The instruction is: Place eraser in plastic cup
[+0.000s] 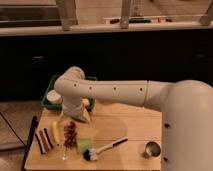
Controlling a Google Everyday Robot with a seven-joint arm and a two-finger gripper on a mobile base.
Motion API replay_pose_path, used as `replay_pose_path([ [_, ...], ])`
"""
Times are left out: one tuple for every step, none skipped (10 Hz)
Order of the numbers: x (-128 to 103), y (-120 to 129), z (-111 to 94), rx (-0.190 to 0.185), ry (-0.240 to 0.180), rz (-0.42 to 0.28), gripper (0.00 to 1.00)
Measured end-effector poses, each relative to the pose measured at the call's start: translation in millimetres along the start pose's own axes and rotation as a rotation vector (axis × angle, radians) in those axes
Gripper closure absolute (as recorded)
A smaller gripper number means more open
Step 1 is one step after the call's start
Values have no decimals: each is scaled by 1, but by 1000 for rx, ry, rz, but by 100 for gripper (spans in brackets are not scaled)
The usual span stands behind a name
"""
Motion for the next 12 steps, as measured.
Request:
replay_pose_path([
  [1,0,-3,5,6,0,20],
  [2,1,-6,10,12,0,20],
  [2,1,-6,12,14,2,20],
  [2,2,-6,12,14,2,20],
  [2,1,-6,12,14,1,20],
  [2,1,-6,12,14,0,20],
  [2,1,-6,12,14,1,20],
  [2,1,-6,12,14,0,20],
  [2,1,-6,12,13,0,20],
  [2,1,-6,12,14,0,20],
  [2,1,-6,12,14,0,20],
  [2,1,-6,12,14,0,20],
])
